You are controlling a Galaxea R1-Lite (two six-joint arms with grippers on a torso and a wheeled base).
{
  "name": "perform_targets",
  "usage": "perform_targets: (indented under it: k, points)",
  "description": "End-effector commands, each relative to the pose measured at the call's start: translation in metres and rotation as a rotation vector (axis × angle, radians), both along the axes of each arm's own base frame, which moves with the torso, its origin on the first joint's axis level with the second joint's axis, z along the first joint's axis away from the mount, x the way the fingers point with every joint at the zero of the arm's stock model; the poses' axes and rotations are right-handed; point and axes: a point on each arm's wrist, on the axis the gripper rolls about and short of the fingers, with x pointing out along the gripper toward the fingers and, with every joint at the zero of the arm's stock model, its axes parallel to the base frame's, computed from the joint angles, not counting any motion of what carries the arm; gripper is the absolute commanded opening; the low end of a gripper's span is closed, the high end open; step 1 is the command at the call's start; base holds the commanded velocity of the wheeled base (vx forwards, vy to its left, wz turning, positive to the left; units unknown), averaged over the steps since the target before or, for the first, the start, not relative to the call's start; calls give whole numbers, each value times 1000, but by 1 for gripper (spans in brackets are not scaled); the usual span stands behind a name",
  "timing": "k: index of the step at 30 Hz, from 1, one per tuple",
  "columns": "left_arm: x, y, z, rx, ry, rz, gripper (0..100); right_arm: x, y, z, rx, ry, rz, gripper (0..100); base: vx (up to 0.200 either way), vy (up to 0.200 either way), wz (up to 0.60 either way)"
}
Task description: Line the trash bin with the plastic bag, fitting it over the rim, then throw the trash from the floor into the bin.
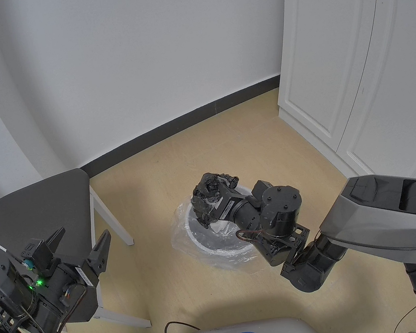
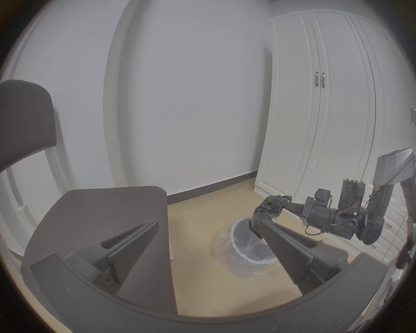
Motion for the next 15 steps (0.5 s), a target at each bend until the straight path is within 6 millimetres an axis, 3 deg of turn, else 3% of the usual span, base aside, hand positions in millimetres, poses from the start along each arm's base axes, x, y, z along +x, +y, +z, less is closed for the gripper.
perform_targets:
  k: [1, 7, 15]
  points:
    - [-3, 1, -3, 6, 17, 1, 100, 2, 3, -20, -23, 24, 14, 0, 0, 0, 0]
    - [-2, 1, -4, 8, 21, 1, 100, 5, 5, -44, -34, 29, 46, 0, 0, 0, 0]
    - [-2, 1, -4, 8, 21, 1, 100, 13, 1, -62, -56, 55, 35, 0, 0, 0, 0]
